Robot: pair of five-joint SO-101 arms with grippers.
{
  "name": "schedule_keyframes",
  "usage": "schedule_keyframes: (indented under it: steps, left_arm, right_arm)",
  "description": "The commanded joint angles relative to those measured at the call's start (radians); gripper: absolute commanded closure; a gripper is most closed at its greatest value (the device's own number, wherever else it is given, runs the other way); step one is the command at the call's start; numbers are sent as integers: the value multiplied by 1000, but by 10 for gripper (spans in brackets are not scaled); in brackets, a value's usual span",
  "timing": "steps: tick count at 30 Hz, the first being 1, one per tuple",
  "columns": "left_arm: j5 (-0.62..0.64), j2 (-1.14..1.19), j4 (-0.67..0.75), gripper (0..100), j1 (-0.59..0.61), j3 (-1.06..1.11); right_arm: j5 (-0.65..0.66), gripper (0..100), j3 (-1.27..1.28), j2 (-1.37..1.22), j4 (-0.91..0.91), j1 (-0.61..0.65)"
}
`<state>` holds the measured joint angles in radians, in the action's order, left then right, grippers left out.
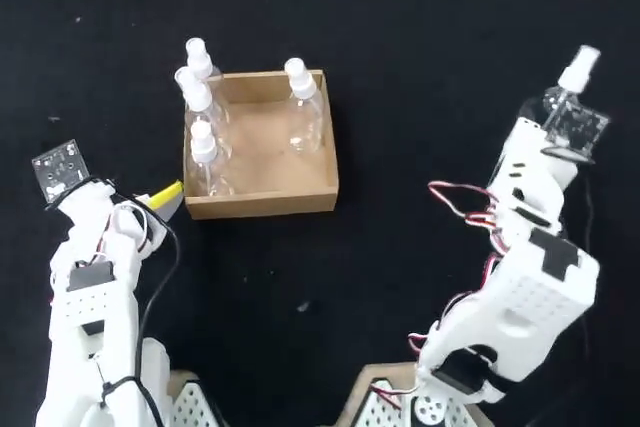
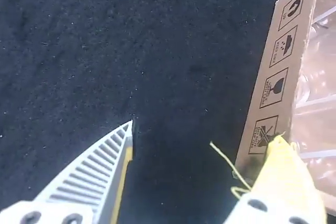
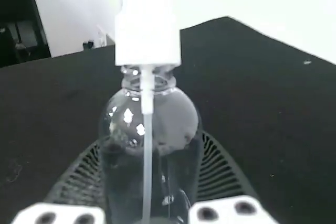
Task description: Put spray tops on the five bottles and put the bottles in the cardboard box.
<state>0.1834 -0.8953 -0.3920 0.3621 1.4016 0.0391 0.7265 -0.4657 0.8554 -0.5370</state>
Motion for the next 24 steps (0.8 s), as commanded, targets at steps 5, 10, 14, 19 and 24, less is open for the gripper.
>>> schedule_keyframes:
  steps: [5, 10, 14, 19, 24]
  left_arm:
    - [6, -25, 20, 711, -19, -4]
    - [6, -25, 20, 711, -19, -4]
    - [6, -26, 20, 711, -19, -4]
    - [6, -26, 20, 711, -19, -4]
    - [6, -26, 21, 711, -19, -4]
  right_arm:
    - [77, 988, -35, -65, 140, -25]
    - [77, 986, 15, -44, 140, -17]
    - [77, 982, 42, -16, 135, -14]
    - [77, 855, 53, -16, 106, -5]
    - [80, 818, 82, -8, 87, 35]
